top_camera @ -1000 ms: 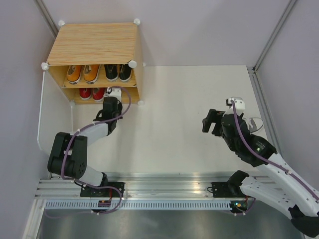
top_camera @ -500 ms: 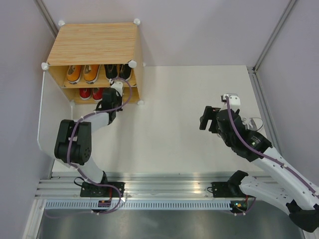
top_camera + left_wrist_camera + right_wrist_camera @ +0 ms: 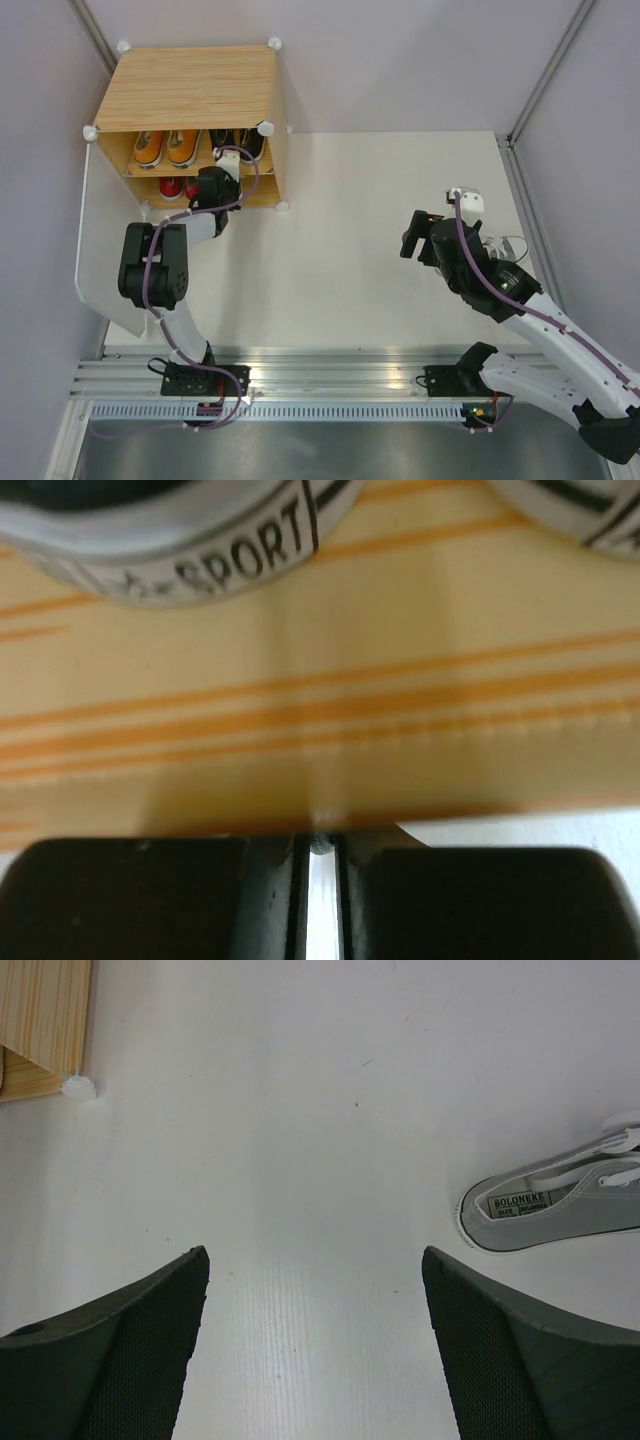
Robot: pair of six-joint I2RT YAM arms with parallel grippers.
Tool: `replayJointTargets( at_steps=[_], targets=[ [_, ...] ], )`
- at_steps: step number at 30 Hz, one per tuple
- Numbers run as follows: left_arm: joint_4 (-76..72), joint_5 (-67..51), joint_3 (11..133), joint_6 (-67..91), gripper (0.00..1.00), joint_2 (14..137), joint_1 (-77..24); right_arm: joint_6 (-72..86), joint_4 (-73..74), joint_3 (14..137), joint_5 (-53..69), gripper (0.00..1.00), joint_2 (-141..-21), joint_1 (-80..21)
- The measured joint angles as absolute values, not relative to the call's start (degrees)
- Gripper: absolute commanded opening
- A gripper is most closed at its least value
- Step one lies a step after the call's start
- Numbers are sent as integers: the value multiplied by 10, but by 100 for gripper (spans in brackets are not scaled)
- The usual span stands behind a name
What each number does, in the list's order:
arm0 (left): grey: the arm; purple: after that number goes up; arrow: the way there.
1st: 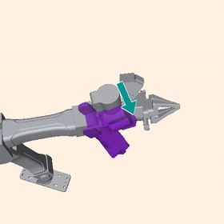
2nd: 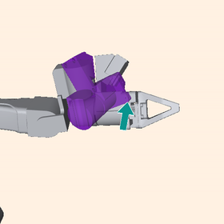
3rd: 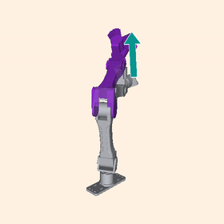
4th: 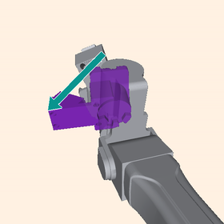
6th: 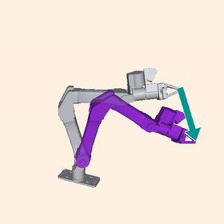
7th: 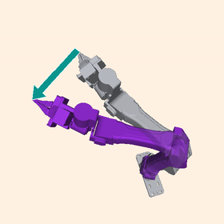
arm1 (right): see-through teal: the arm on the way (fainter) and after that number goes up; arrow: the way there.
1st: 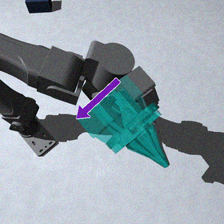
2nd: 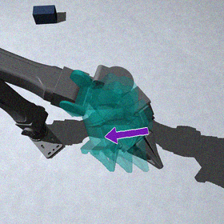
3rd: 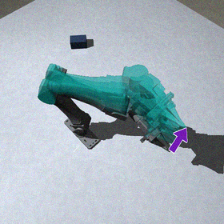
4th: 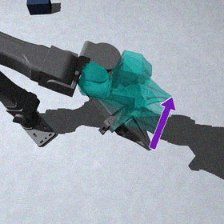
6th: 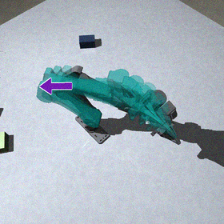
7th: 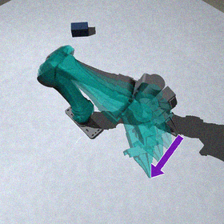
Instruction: Place and organize the shoes in the shoe cabinet
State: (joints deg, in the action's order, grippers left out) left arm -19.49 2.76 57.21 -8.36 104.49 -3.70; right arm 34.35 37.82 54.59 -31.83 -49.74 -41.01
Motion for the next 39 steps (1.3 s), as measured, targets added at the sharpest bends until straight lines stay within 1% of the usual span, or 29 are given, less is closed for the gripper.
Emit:
replayJointTargets(
  at_steps=[2,3,5,6,7,8,9,13,14,17,18,21,26,28,29,30,33,39],
  targets=[
    [-196,25,586,-85,17,1055,-36,350,380,546,-321,91,-498,-410],
    [-198,24,589,-85,21,1058,-36,354,381,546,-323,91,-498,-410],
    [-199,24,591,-85,27,1058,-37,360,382,546,-327,91,-498,-410],
    [-199,24,591,-85,41,1058,-37,364,383,546,-330,91,-498,-410],
    [-199,25,591,-84,46,1058,-38,368,383,546,-332,91,-498,-410],
    [-199,26,591,-82,48,1058,-39,370,383,546,-334,91,-497,-410],
    [-200,29,590,-80,54,1057,-40,375,383,544,-335,91,-497,-410],
    [-218,47,576,-64,56,1047,-38,390,382,527,-339,90,-484,-410],
    [-219,55,570,-58,55,1040,-37,394,382,522,-340,91,-479,-410],
    [-220,75,564,-33,48,1027,-36,402,382,510,-340,90,-468,-410],
    [-220,80,564,-22,43,1025,-36,404,382,507,-340,91,-465,-410],
    [-213,92,564,11,36,1023,-38,408,381,503,-342,91,-462,-410],
    [-196,109,564,52,37,1018,-46,412,381,503,-343,90,-461,-410],
    [-188,122,564,62,34,1017,-51,414,381,501,-343,90,-459,-410],
    [-185,126,564,65,26,1017,-53,415,381,500,-343,90,-458,-410],
    [-179,132,565,70,21,1017,-55,416,381,499,-343,90,-457,-410],
    [-165,140,570,78,3,1017,-57,419,379,496,-343,90,-454,-410],
    [-133,155,592,78,2,1018,-57,420,377,494,-344,90,-455,-410]
  ],
)
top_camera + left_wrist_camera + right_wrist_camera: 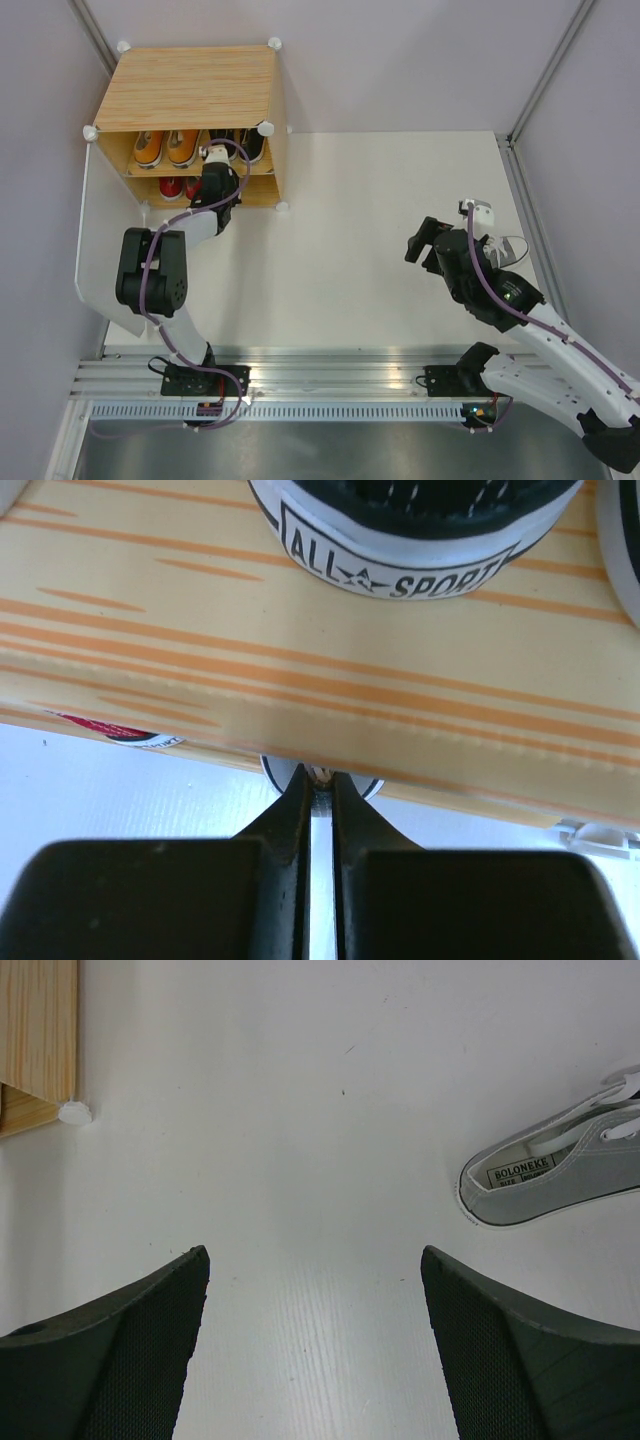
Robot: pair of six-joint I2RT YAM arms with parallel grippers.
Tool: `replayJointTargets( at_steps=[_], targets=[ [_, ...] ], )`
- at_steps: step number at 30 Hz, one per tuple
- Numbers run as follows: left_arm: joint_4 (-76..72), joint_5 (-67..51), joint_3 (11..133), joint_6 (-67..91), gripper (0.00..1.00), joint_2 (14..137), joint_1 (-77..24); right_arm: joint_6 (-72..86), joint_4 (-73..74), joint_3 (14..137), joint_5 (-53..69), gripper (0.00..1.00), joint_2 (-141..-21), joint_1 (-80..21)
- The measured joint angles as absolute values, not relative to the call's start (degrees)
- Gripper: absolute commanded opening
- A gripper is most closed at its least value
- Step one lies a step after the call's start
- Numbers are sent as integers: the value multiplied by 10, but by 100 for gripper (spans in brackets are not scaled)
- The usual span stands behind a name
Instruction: Place and organize the shoes in the shoe cabinet
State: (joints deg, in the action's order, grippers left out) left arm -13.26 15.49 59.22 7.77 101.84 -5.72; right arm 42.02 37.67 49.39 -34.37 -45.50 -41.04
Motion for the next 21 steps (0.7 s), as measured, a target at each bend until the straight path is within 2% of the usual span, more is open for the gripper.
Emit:
replayJointTargets(
  at_steps=[21],
  targets=[
    [-103,88,636,43,2,1051,-42,416,370,494,-360,90,-481,-410]
  ],
)
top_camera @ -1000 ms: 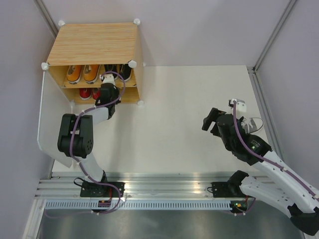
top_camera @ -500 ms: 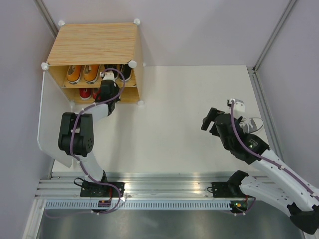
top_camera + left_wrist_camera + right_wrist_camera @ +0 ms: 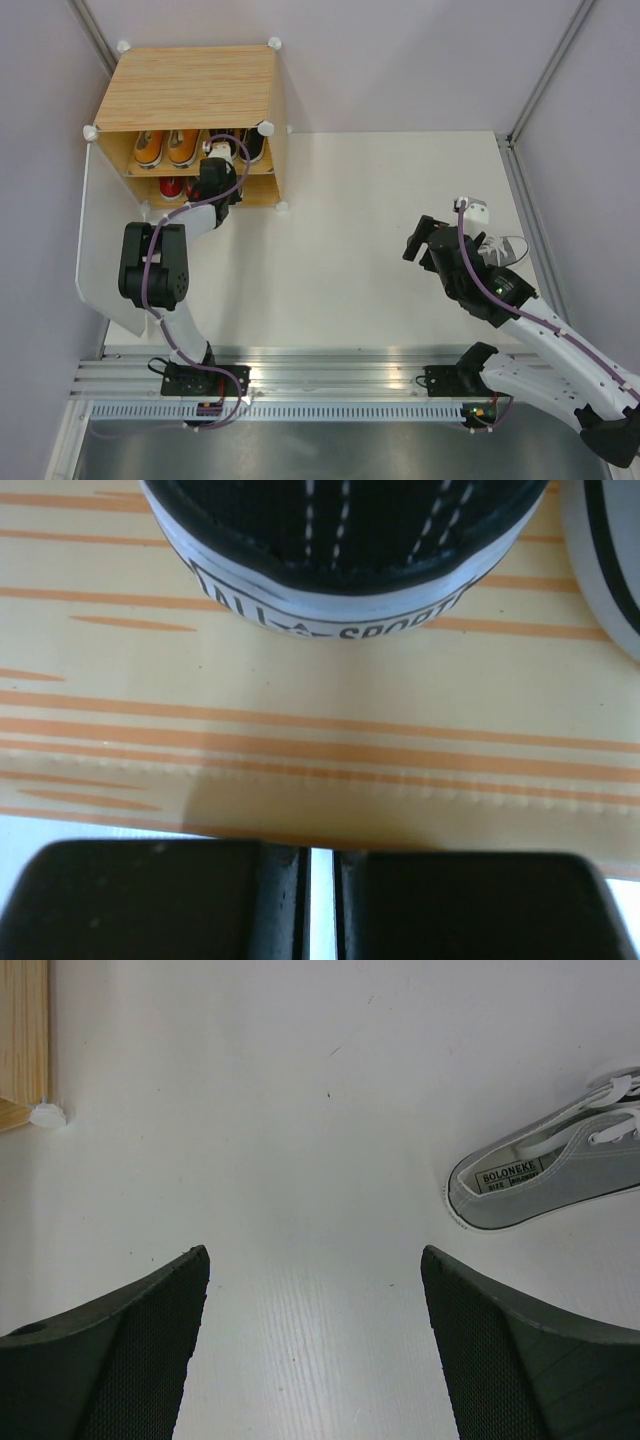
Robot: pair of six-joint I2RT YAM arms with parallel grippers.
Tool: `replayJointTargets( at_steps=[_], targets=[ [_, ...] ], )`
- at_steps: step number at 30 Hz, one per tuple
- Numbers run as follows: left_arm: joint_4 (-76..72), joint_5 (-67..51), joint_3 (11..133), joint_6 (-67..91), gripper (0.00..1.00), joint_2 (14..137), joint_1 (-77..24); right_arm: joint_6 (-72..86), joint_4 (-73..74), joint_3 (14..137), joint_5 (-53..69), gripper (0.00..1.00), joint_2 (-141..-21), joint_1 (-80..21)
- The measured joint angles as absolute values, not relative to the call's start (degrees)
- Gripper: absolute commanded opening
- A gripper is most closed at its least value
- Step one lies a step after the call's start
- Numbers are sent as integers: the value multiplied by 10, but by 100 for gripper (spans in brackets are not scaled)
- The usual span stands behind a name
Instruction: Place and organize the shoes in the shoe cabinet
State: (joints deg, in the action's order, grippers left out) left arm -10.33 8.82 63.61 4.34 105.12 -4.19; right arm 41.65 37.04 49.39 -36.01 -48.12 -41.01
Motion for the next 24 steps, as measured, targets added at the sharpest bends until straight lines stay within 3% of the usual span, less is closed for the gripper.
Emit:
replayJointTargets(
  at_steps=[24],
  targets=[
    [-108,58,608,20,3,1015,-27,396,329,490,-365,90,-506,-410]
  ],
)
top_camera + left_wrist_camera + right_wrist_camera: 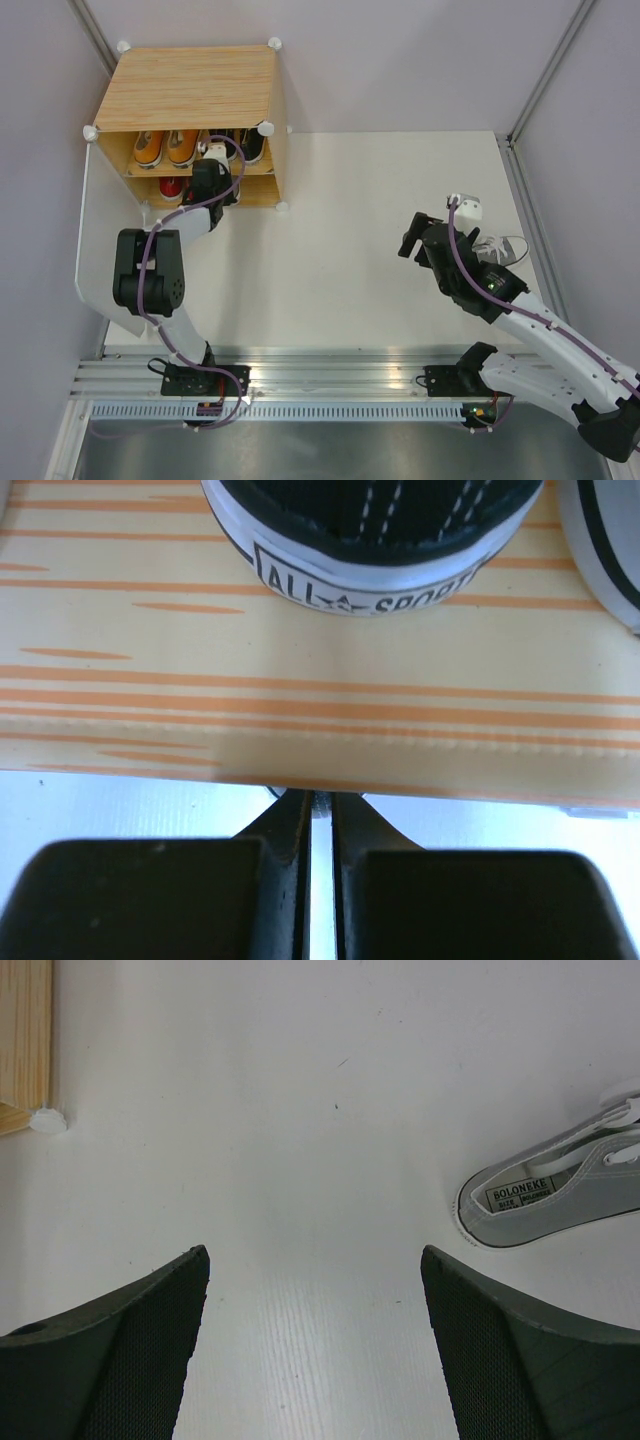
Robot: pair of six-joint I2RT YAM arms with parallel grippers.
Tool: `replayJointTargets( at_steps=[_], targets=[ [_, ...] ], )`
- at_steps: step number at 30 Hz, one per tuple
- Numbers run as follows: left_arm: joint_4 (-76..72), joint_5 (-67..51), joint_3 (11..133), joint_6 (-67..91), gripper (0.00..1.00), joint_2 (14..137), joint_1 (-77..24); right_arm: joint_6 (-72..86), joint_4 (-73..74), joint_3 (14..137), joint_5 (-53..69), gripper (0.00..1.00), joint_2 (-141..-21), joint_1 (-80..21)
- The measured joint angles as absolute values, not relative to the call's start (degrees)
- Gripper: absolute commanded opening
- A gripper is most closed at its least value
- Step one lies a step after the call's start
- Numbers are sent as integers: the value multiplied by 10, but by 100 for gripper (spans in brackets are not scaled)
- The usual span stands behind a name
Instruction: Place and organize the shoes in the shoe cabinet
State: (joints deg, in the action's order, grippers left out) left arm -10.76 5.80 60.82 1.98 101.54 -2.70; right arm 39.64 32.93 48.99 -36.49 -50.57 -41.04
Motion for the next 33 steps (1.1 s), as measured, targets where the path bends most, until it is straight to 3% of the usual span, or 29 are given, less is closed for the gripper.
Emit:
replayJointTargets(
  at_steps=[27,30,33],
  targets=[
    [-57,79,661,19,9,1054,-29,397,336,475,-388,91,-496,-410],
    [-57,76,661,19,11,1054,-29,397,339,475,-392,90,-496,-410],
    [-54,75,663,19,22,1054,-28,397,341,475,-394,91,-496,-410]
  ],
)
